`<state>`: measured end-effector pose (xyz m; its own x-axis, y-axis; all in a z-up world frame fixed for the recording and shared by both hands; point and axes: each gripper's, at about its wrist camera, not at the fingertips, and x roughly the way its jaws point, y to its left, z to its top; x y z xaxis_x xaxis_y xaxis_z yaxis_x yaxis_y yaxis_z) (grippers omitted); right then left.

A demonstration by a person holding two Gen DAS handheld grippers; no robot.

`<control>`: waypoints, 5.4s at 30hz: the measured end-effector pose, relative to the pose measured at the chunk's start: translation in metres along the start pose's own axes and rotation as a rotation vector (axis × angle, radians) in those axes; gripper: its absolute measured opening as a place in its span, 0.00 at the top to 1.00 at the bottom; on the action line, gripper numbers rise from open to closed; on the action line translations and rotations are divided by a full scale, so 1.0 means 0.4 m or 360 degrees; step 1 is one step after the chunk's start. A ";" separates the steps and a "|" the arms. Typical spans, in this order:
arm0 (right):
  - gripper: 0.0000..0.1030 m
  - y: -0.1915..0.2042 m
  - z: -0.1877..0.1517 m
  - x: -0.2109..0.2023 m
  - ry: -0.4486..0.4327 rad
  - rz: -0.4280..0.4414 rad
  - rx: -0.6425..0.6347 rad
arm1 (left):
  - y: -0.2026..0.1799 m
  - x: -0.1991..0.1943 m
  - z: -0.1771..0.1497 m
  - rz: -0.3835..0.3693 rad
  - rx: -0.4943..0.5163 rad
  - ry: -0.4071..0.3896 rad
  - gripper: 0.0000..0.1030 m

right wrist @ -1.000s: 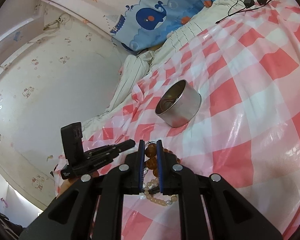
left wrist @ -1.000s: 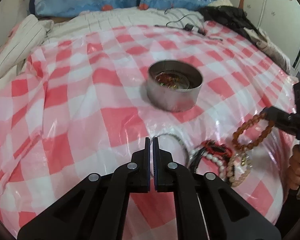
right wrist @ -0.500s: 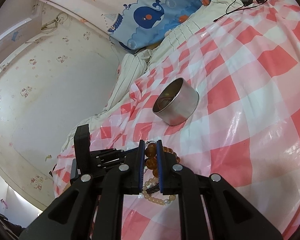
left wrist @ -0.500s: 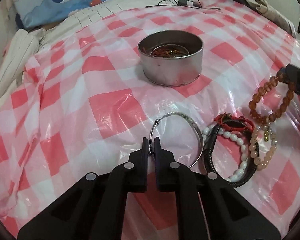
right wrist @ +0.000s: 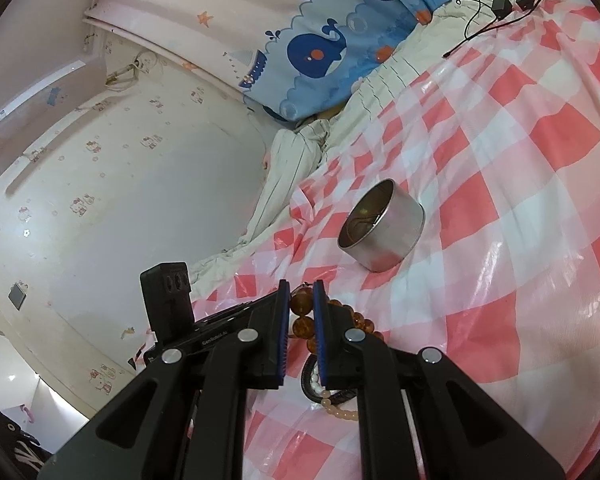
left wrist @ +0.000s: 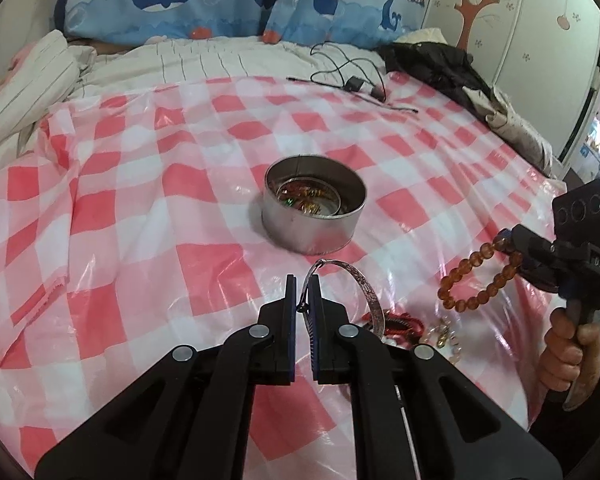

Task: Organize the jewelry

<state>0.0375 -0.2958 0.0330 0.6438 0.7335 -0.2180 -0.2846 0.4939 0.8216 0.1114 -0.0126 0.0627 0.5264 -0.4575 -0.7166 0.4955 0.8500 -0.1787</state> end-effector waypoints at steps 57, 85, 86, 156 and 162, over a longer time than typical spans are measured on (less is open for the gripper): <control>0.88 0.025 0.085 0.105 0.0087 0.0165 0.0011 | -0.035 -0.025 0.018 0.0133 0.0127 -0.0054 0.95; 0.88 0.043 0.273 0.227 0.0103 0.0135 -0.0108 | -0.003 0.159 0.191 0.0023 -0.0031 -0.0106 0.95; 0.88 0.037 0.278 0.239 0.0111 0.0114 -0.0116 | -0.009 0.180 0.196 0.0043 -0.0010 -0.0083 0.94; 0.91 -0.054 -0.008 0.112 0.0385 -0.0827 -0.0174 | -0.131 0.038 -0.189 0.0239 0.0042 0.0038 0.48; 0.63 -0.040 -0.010 0.130 0.0377 -0.0860 -0.0274 | -0.122 0.028 -0.164 0.0225 0.0025 -0.0027 0.48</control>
<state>0.0727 -0.2635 0.0065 0.5589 0.4325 -0.7075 -0.0853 0.8787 0.4698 0.0479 -0.0421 0.0190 0.6033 -0.3380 -0.7224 0.4263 0.9021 -0.0661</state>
